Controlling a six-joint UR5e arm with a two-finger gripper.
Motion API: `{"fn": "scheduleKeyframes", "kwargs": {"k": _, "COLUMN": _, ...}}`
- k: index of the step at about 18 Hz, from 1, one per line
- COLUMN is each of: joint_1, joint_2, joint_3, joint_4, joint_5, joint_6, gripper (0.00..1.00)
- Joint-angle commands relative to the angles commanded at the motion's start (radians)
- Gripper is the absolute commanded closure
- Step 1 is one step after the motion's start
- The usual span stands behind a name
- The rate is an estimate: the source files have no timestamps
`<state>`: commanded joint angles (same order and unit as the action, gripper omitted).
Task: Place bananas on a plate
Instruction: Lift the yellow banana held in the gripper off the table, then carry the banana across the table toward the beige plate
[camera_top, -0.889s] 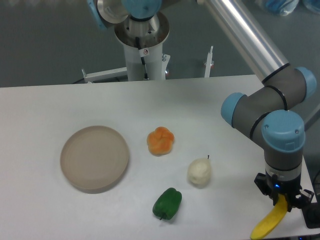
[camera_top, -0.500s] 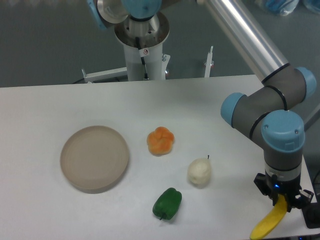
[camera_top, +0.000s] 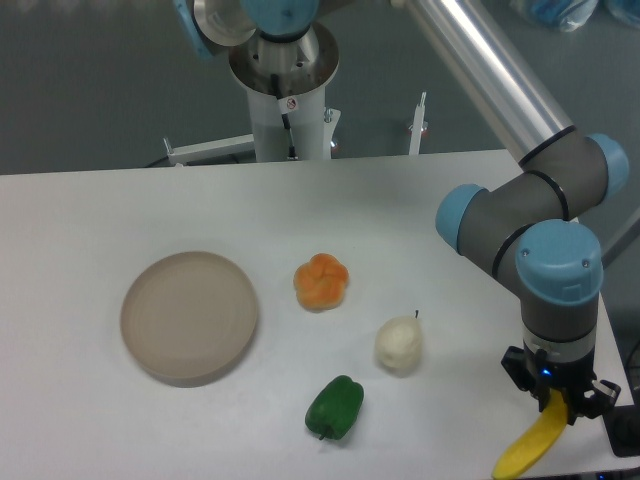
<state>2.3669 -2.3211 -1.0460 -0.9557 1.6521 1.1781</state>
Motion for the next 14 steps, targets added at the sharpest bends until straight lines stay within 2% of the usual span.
{"fn": "scheduleKeyframes", "kwargs": {"k": 3, "joint_1": -0.005, "joint_2": 0.038, "joint_3": -0.048, "joint_4": -0.002, "joint_5": -0.003, "joint_6": -0.038, "gripper": 0.74}}
{"fn": "scheduleKeyframes", "kwargs": {"k": 7, "joint_1": -0.044, "joint_2": 0.120, "joint_3": -0.130, "joint_4": -0.051, "joint_5": -0.006, "joint_6": -0.113, "gripper": 0.74}}
{"fn": "scheduleKeyframes", "kwargs": {"k": 14, "joint_1": -0.164, "joint_2": 0.284, "joint_3": -0.327, "joint_4": -0.054, "joint_5": -0.012, "joint_6": -0.432, "gripper": 0.74}}
